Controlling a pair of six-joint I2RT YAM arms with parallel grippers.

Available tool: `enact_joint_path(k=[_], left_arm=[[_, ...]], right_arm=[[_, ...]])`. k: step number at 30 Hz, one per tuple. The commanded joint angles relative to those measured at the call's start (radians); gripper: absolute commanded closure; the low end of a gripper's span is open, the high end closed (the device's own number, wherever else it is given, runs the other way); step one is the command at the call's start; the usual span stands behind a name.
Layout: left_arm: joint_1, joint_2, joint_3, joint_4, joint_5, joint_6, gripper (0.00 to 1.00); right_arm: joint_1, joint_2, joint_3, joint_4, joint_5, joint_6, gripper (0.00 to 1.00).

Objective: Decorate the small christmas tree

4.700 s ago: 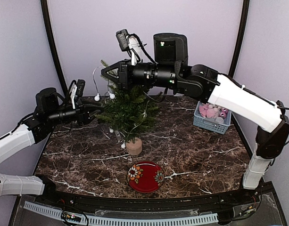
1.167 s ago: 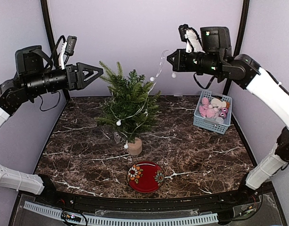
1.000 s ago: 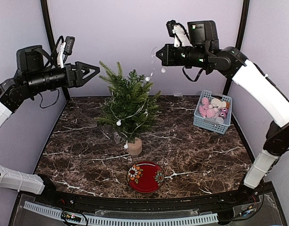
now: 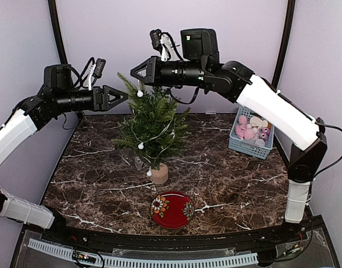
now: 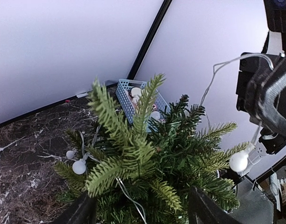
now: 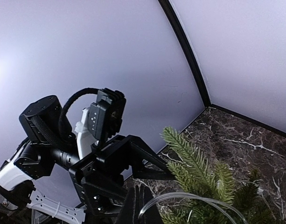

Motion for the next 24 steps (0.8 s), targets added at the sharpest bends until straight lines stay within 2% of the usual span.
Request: enact_joint_path(k=[1,11,20,24], left_arm=[[0.007,0.004,-0.012,0.040,0.041,-0.004,0.33],[0.007,-0.028,-0.031,0.037,-0.003,-0.003,0.33],[0.010,-0.065,-0.041,-0.007,-0.065,0.020,0.30],[0.013,-0.081,-0.039,-0.019,-0.080,0.027,0.29]], right_arm=[[0.036,-0.014,-0.026,0.085,0.035,0.033,1.00],[0.077,-0.045,-0.100,0.043,0.087,0.041,1.00],[0.095,-0.097,-0.104,-0.037,0.093,0.022,0.68],[0.098,-0.101,-0.067,-0.112,0.092,0.014,0.58]])
